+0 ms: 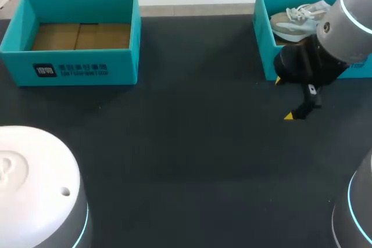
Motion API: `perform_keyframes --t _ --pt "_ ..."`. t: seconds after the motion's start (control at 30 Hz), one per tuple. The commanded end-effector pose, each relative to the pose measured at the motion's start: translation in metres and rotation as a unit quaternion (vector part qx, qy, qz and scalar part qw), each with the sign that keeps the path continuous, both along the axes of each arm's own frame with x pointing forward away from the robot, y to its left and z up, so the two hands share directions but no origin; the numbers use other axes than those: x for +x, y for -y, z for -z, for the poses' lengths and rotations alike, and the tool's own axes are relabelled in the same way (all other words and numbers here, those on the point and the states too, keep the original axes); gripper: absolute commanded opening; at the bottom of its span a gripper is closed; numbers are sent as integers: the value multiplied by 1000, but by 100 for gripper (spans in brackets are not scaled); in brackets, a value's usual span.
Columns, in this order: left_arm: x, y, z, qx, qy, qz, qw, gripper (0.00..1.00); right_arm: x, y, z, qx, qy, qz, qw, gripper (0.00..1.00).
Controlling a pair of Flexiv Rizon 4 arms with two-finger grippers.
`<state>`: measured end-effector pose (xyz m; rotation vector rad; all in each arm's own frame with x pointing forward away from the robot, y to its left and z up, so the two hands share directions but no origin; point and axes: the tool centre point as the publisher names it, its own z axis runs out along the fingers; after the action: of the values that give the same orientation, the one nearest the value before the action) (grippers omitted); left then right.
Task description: Take the shoe out of the shoebox, open the shoe tongue, remove and reinsert the insole, then place the shoe into the shoebox
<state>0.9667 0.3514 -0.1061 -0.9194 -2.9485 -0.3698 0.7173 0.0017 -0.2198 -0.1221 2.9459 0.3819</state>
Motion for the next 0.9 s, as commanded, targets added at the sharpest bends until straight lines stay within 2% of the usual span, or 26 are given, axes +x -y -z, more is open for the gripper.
perform_keyframes --t 0.03,0.7,0.83,0.9 --pt "1 1 0 75 -10 285 956 0 0 -1 1 -1 0 1 1000 100" --pt "1 1 0 75 -10 285 956 0 0 -1 1 -1 0 1 1000 100" --pt "22 13 5 74 18 294 953 0 0 -1 1 -1 0 1 1000 100" --pt "33 20 8 55 26 313 948 0 0 -1 1 -1 0 1 1000 100"
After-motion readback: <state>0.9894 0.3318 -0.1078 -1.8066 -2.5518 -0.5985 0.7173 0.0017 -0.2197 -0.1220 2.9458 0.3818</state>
